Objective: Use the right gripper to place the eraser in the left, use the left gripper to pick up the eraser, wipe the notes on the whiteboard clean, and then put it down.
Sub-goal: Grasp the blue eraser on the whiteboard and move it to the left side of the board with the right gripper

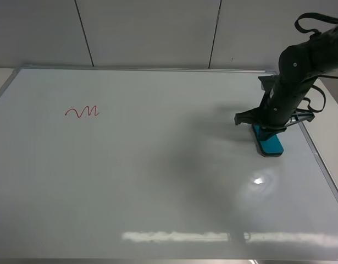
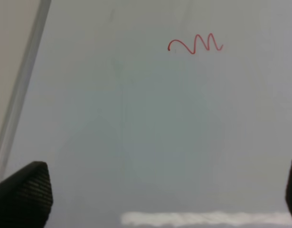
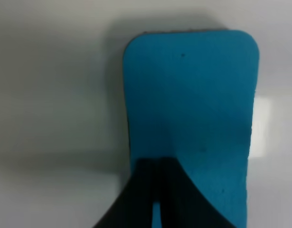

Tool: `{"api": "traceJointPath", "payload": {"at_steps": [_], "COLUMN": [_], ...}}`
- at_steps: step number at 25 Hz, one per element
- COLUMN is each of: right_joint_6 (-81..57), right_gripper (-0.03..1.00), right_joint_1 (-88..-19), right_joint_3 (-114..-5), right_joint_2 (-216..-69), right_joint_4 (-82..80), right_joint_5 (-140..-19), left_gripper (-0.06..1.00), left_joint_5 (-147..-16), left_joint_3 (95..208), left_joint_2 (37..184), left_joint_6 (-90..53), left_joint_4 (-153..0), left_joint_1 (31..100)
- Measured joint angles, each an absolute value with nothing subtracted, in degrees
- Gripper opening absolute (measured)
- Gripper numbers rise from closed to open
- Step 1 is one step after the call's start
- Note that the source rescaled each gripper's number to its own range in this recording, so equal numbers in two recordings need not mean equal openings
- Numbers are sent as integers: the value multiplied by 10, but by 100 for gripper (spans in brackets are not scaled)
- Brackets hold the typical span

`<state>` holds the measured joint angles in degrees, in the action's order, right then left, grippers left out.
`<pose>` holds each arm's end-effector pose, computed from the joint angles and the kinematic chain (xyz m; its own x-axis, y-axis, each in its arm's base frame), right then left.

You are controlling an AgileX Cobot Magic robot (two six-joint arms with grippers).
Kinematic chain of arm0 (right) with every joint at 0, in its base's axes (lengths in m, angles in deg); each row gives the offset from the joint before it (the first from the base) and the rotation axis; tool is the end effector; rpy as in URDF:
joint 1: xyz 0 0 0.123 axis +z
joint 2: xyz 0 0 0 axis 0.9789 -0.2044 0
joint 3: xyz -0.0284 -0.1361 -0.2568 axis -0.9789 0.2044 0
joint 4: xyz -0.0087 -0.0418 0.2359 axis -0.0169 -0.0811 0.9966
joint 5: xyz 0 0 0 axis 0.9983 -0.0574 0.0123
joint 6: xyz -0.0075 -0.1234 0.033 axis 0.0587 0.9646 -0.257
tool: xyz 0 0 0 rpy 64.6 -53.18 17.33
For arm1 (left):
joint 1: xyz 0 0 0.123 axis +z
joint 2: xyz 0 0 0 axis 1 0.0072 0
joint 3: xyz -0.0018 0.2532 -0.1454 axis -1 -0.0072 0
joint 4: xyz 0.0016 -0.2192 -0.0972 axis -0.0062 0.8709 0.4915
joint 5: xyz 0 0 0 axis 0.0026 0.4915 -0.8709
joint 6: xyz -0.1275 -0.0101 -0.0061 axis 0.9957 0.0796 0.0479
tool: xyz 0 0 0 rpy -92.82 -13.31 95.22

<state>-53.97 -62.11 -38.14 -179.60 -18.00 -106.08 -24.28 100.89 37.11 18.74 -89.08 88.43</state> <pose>0.3255 0.0811 0.0967 -0.9848 -0.0784 -0.1550 -0.0690 0.9955 -0.0654 0.0090 -0.0012 0.2565 -0.4455 -0.0436 -0.8942 0.0046 0.9987 -0.0510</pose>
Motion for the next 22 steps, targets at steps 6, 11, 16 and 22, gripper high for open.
{"api": "traceJointPath", "payload": {"at_steps": [6,11,16,22], "right_joint_6": [-514,-486,-469,-439], "right_gripper": [0,0,0,0], "right_joint_1": [-549,-487,-428,-362], "right_joint_3": [-384,-384,-390,-468], "right_joint_2": [-1801,-1808,-1817,-1857], "right_joint_4": [-153,-85,-32,31], "right_joint_5": [-1005,-934,-896,-922], "left_gripper": [100,100,100,100], "left_joint_5": [-243,-243,-243,-243], "left_joint_3": [1009,1009,1009,1009], "left_joint_2": [371,371,371,371], "left_joint_6": [187,188,188,187], "left_joint_4": [-891,-891,-891,-891], "left_joint_1": [884,884,884,884]}}
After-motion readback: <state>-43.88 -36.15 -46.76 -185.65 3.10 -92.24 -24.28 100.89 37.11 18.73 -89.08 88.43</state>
